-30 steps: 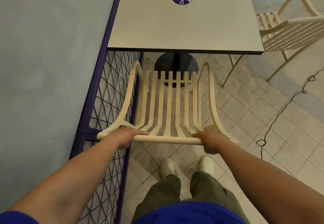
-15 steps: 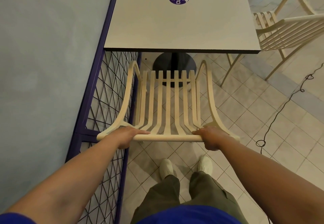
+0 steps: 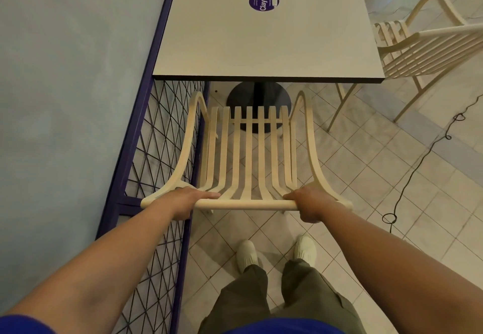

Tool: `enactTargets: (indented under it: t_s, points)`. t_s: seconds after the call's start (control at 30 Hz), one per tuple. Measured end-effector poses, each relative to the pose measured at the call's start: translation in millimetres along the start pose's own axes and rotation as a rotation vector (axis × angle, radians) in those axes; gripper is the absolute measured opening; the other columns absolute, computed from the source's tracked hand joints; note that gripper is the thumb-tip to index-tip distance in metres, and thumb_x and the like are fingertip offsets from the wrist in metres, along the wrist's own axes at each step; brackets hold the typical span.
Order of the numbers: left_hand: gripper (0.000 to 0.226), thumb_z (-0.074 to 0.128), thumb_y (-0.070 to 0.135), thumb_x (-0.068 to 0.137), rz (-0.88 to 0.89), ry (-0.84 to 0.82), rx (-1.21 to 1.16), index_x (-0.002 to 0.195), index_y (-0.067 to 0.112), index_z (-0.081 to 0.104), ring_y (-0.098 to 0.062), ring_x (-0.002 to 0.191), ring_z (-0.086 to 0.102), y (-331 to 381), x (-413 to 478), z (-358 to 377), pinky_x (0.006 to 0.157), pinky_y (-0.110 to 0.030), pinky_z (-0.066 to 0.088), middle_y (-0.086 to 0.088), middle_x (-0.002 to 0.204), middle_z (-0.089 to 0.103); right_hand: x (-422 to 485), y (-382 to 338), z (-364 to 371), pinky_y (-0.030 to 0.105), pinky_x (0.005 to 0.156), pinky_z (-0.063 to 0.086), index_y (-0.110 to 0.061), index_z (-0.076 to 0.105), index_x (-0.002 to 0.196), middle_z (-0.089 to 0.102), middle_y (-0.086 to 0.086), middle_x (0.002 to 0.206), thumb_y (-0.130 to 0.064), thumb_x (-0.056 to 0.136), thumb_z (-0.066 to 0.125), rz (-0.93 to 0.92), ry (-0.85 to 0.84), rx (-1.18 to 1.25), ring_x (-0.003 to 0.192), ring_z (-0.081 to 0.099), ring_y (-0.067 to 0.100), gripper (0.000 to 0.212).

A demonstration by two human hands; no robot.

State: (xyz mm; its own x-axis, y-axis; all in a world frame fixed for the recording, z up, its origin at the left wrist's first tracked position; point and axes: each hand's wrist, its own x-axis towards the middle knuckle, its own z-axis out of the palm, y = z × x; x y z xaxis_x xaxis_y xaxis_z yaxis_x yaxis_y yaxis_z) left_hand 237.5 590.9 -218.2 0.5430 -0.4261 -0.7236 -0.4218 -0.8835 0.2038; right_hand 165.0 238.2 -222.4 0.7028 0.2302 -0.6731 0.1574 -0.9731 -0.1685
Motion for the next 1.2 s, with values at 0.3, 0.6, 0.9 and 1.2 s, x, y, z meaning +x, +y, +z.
enactTargets:
  t_s: [0.3,0.6,0.9,1.2]
  points:
    - [0.089,0.07,0.061,0.074,-0.036,-0.088,-0.11,0.149,0.052,0.023,-0.015,0.105,0.052,5.0,-2.9,-9.5,0.092,-0.037,0.045,0.004,0.133,0.054,2.8,-1.4,-0.5,0.04,0.086,0.052,-0.03,0.06,0.121,0.065,-0.005,0.101,-0.061,0.08,0.062,-0.005,-0.054,0.199,0.087,0.06,0.015,0.052]
    - [0.083,0.047,0.078,0.082,-0.007,-0.11,-0.067,0.153,0.04,0.027,-0.023,0.131,0.045,53.1,4.2,-29.2,0.101,-0.04,0.039,-0.001,0.152,0.042,-15.3,0.3,-3.9,0.044,0.108,0.034,-0.024,0.039,0.147,0.045,0.007,0.148,-0.074,0.087,0.038,0.093,0.036,0.416,0.132,0.042,0.027,0.078]
    - [0.082,0.036,0.082,0.083,0.088,-0.106,0.214,0.151,0.036,0.032,-0.023,0.132,0.043,153.0,40.1,-61.1,0.099,-0.042,0.039,0.001,0.151,0.043,-75.3,64.3,12.3,0.043,0.101,0.041,-0.022,0.044,0.143,0.051,0.008,0.141,-0.061,0.094,0.041,0.189,0.206,0.543,0.123,0.05,0.027,0.063]
    - [0.077,0.038,0.076,0.088,0.212,-0.106,0.4,0.152,0.033,0.032,-0.028,0.138,0.039,349.8,85.3,-62.6,0.105,-0.045,0.037,-0.003,0.154,0.04,-168.4,189.7,83.2,0.043,0.112,0.03,-0.021,0.041,0.146,0.041,0.002,0.152,-0.065,0.092,0.041,0.319,0.185,0.671,0.138,0.035,0.024,0.069]
